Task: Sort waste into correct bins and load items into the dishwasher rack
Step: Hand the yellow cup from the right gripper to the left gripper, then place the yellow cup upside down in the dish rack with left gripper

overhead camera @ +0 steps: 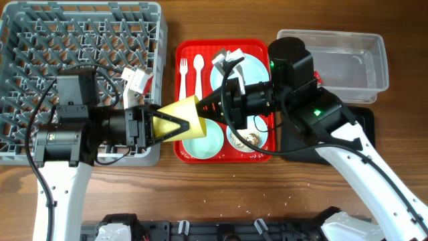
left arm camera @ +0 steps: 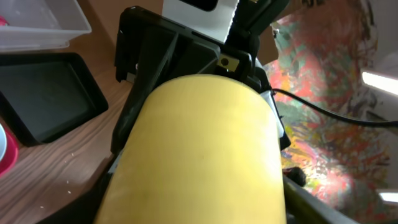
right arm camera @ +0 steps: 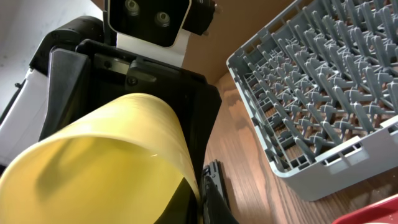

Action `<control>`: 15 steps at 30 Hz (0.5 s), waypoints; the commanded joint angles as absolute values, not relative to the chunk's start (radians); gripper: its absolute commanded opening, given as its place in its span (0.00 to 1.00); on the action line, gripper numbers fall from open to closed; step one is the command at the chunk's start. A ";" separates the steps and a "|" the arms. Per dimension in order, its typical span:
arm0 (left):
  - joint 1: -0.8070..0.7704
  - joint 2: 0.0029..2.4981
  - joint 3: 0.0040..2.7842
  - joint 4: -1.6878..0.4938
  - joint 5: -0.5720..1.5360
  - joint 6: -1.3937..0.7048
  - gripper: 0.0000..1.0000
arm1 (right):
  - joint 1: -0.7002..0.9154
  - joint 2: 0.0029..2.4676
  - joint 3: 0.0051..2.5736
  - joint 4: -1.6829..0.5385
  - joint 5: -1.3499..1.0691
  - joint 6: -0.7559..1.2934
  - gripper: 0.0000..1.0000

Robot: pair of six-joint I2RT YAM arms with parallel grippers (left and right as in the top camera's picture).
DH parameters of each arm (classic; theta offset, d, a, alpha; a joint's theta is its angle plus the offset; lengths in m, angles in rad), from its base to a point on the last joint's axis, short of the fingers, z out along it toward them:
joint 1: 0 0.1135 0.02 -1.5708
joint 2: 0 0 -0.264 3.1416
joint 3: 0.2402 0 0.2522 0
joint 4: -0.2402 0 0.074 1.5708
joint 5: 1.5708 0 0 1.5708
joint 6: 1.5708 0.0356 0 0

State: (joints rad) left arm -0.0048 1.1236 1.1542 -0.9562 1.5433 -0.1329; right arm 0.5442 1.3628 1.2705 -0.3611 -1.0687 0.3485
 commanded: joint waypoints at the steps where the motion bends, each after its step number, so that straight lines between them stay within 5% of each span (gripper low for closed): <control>1: -0.011 1.106 1.165 -0.953 1.577 -0.123 0.68 | 0.546 1.369 1.279 -0.359 -1.071 0.350 0.06; 3: -0.011 1.106 1.165 -0.953 1.577 -0.123 0.66 | 0.546 1.364 1.279 -0.359 -1.065 0.342 0.36; 6: 0.010 1.105 1.165 -0.953 1.507 -0.131 0.64 | 0.527 1.327 1.279 -0.380 -0.996 0.343 0.59; 11: 0.110 1.074 1.165 -0.989 0.977 -0.268 0.64 | 0.427 1.179 1.279 -0.592 -0.752 0.343 0.65; 15: 0.116 1.073 1.165 -1.124 0.326 -0.337 0.57 | 0.423 1.101 1.279 -0.802 -0.585 0.341 0.65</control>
